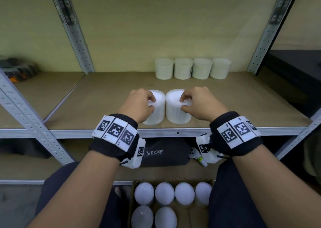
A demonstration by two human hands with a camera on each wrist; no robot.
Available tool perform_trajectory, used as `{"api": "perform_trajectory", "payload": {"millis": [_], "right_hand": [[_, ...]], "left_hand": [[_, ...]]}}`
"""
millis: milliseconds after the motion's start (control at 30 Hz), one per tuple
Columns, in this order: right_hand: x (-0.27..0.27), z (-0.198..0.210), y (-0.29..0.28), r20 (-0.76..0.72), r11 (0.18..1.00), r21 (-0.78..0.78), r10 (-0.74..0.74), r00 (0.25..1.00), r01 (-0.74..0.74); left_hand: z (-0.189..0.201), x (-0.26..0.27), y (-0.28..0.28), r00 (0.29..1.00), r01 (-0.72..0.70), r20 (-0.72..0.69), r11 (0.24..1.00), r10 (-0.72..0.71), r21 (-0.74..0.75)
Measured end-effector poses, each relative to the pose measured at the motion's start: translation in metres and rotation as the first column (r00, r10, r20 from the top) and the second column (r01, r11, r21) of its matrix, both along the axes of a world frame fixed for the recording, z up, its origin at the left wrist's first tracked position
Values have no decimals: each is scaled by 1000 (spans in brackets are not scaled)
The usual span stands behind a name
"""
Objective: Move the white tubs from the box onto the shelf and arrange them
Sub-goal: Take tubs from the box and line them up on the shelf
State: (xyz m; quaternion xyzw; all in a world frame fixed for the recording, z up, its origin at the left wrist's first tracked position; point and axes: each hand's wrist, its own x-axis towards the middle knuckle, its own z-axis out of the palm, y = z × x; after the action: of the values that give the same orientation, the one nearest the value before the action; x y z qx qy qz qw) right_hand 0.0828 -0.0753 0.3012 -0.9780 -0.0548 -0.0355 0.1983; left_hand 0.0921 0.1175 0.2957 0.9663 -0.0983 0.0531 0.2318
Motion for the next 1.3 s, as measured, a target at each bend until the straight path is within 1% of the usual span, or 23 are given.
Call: {"api": "perform_trajectory", "payload": {"millis": [133,333,533,800,933,1033,1167,1300], "right_hand": [[26,-3,15,17,999,-16,37,999,-36],[75,-8,40,23,994,-38,108,994,-107],[123,-11,60,50,989,-1,150,987,-150],[182,-10,84,52,987,-23,160,986,-159],[211,-10,94,63,989,-18,148,987,-147],[231,-10,101,92,988,-44,150,984,-147],[258,-16,108,138,977,-122,190,972,-174],[283,-20,109,157,976,-134,191,969,-170]], "left_hand": [[0,15,14,999,-40,15,999,40,-9],[-8,43,35,995,-84,58,996,82,32],[-11,89,54,991,-129,42,991,127,46],[-14,153,73,986,-165,48,984,162,68],[-13,185,79,988,-150,46,986,147,70],[-13,208,83,989,-142,54,986,138,84],[-14,236,88,988,-139,75,985,132,101],[-12,258,90,990,-127,75,984,118,122]]}}
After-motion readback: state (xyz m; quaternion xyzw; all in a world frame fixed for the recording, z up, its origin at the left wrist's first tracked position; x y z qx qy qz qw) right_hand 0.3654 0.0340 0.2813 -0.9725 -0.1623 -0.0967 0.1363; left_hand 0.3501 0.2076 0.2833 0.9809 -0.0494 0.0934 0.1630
